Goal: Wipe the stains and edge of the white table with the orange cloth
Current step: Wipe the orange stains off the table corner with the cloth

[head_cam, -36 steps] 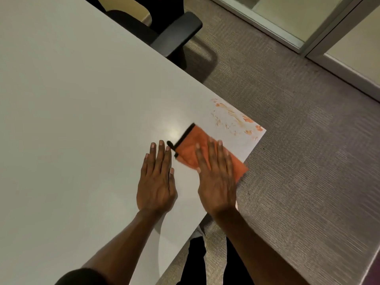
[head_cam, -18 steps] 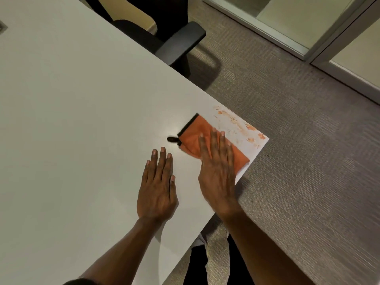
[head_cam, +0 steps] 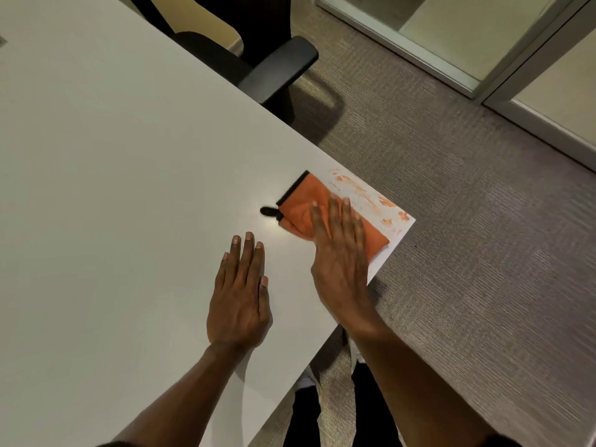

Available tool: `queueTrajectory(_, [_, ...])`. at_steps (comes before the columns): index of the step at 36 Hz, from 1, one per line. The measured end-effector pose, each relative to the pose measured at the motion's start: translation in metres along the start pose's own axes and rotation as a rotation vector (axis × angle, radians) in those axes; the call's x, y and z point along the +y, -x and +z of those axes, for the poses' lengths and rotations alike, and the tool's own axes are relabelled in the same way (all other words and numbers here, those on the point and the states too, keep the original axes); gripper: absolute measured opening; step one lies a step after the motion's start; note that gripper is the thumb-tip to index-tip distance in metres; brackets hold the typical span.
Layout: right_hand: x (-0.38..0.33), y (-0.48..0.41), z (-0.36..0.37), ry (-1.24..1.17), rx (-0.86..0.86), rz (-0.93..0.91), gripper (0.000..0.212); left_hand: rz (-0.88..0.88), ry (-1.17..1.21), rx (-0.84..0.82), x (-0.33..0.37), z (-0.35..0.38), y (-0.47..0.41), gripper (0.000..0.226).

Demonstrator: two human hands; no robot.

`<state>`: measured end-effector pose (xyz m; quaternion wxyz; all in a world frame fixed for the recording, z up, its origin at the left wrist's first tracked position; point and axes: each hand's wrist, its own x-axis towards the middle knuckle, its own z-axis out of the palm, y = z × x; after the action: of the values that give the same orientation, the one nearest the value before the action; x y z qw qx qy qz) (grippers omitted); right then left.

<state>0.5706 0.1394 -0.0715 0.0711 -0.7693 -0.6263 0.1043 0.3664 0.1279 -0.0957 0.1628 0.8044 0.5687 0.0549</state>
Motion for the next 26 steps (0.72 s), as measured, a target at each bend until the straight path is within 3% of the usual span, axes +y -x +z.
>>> queueTrajectory(6, [0.007, 0.073, 0.006, -0.002, -0.022, 0.058, 0.084, 0.005, -0.004, 0.011, -0.001, 0.001, 0.0, 0.066])
queueTrajectory(17, [0.007, -0.023, 0.003, -0.036, 0.006, 0.08, 0.072, -0.01, -0.013, 0.003, 0.001, 0.003, 0.001, 0.066])
queueTrajectory(26, [0.001, 0.064, 0.006, -0.035, -0.074, -0.015, 0.083, 0.006, -0.01, 0.02, 0.0, 0.001, 0.0, 0.065])
